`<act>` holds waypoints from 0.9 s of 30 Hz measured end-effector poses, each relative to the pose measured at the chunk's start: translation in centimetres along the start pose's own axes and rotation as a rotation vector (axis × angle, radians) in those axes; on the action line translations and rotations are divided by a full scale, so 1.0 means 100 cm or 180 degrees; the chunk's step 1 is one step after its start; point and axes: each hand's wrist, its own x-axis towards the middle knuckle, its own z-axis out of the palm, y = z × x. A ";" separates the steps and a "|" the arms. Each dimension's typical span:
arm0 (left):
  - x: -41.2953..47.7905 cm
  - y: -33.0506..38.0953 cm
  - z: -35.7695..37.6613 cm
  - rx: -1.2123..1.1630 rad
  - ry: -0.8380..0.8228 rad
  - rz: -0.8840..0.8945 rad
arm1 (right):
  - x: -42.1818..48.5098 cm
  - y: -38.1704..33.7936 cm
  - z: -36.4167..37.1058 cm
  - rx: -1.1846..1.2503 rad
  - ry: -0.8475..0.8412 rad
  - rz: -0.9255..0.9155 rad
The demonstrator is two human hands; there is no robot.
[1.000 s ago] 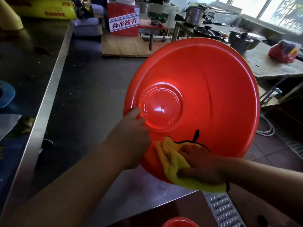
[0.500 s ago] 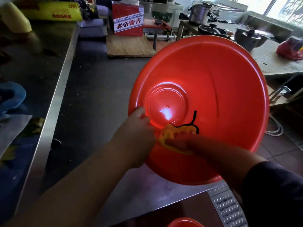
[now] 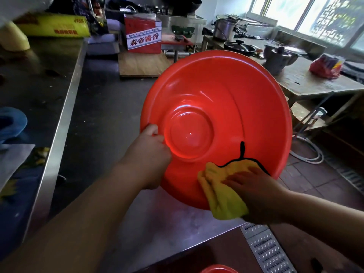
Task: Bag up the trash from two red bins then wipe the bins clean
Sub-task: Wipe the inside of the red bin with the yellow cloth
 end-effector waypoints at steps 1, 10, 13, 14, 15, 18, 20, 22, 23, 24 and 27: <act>0.000 0.000 0.000 0.0021 0.0065 0.0058 | 0.001 0.001 0.007 0.0056 0.0340 0.0060; -0.013 -0.018 0.009 0.0400 0.0835 0.0123 | 0.027 -0.056 0.030 0.0955 0.1215 -0.0021; -0.011 -0.011 0.012 0.0352 0.1084 -0.0119 | 0.029 -0.060 0.025 0.1103 0.1406 0.0061; -0.011 -0.007 0.015 0.0363 0.1197 -0.0272 | 0.030 -0.059 0.021 0.1196 0.1474 0.0100; -0.011 -0.001 0.016 0.0300 0.1257 -0.0339 | 0.030 -0.057 0.015 0.1286 0.1495 0.0150; -0.006 0.018 0.019 0.0134 0.1440 -0.0180 | 0.031 -0.050 -0.004 0.1267 0.1523 0.0288; -0.003 0.019 0.016 0.0038 0.1451 -0.0090 | 0.029 -0.048 -0.009 0.1257 0.1466 0.0336; -0.001 0.014 0.017 -0.0045 0.1465 -0.0068 | 0.024 -0.047 -0.007 0.1417 0.1469 0.0253; 0.000 0.012 0.018 -0.0076 0.1420 -0.0052 | 0.022 -0.045 -0.006 0.1534 0.1397 0.0188; 0.000 0.009 0.018 -0.0095 0.1398 -0.0026 | 0.021 -0.042 -0.004 0.1720 0.1252 0.0108; -0.002 0.003 0.022 -0.0161 0.1238 0.0013 | 0.011 -0.029 -0.004 0.2045 0.0821 -0.0139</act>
